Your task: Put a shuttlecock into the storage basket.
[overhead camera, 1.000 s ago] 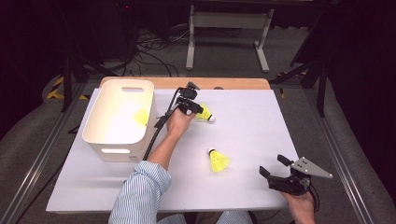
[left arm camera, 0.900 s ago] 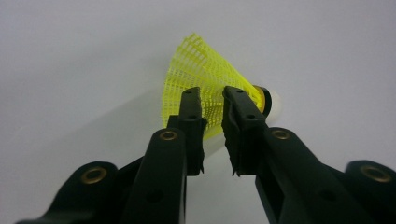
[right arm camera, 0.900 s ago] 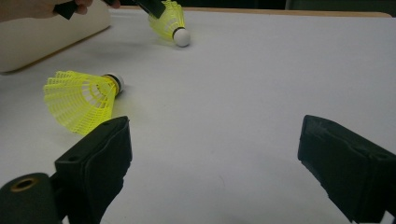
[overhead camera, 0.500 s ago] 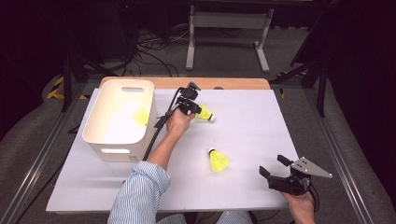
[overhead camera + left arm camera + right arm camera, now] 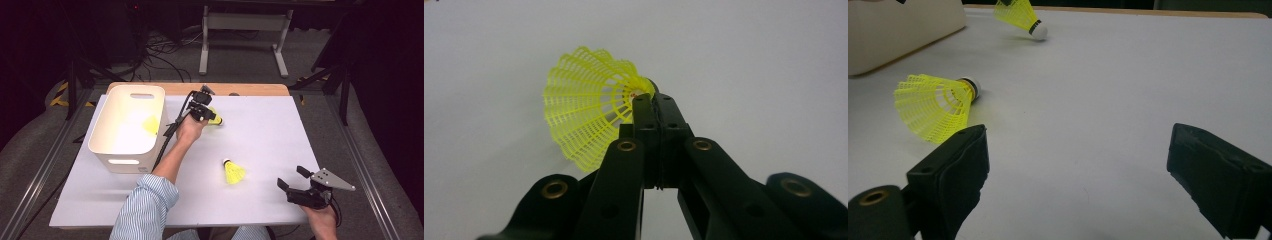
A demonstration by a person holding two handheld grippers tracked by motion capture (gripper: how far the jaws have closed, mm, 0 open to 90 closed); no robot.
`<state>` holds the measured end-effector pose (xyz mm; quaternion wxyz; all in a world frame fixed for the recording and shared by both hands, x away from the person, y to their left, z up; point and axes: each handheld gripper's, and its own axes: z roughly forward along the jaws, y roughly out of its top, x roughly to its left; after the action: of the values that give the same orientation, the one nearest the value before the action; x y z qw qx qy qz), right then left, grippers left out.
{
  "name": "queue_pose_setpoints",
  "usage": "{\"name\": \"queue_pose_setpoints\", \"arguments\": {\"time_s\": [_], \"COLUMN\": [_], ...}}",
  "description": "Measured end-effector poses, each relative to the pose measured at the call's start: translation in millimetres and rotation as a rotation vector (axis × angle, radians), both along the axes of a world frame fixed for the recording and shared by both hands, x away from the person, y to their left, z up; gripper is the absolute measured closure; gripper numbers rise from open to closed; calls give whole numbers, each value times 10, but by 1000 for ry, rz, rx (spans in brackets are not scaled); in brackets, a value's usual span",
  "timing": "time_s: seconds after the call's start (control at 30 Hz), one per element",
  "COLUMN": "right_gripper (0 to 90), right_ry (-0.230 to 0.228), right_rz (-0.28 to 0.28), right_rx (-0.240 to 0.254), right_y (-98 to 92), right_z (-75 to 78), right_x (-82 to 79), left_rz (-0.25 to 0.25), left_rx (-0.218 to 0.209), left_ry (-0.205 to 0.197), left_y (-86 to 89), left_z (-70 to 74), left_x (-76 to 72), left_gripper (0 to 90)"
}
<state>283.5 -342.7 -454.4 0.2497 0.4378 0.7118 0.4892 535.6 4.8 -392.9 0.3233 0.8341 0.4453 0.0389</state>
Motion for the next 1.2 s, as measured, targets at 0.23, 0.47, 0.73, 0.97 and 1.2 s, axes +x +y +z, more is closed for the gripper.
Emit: {"name": "queue_pose_setpoints", "arguments": {"time_s": [0.23, 0.47, 0.73, 0.97, 1.2], "right_gripper": [103, 103, 103, 103, 103], "right_ry": [4, 2, 1, 3, 4], "right_rz": [-7, 0, 1, 1, 2], "right_rx": [-8, -9, -7, -8, -10], "right_y": [1, 5, 5, 8, 14], "right_z": [-7, -6, -4, -5, -6], "right_x": [8, 11, 6, 7, 8], "left_rz": [-14, -10, -16, -14, -24], "left_rx": [-4, 11, 39, 79, 86], "left_ry": [-19, -29, -29, -39, -41], "left_y": [36, 94, 126, 190, 250], "left_z": [128, 256, 354, 427, 510], "left_x": [-83, -162, -237, -293, -357], "left_gripper": [900, 900, 900, 900, 900]}}
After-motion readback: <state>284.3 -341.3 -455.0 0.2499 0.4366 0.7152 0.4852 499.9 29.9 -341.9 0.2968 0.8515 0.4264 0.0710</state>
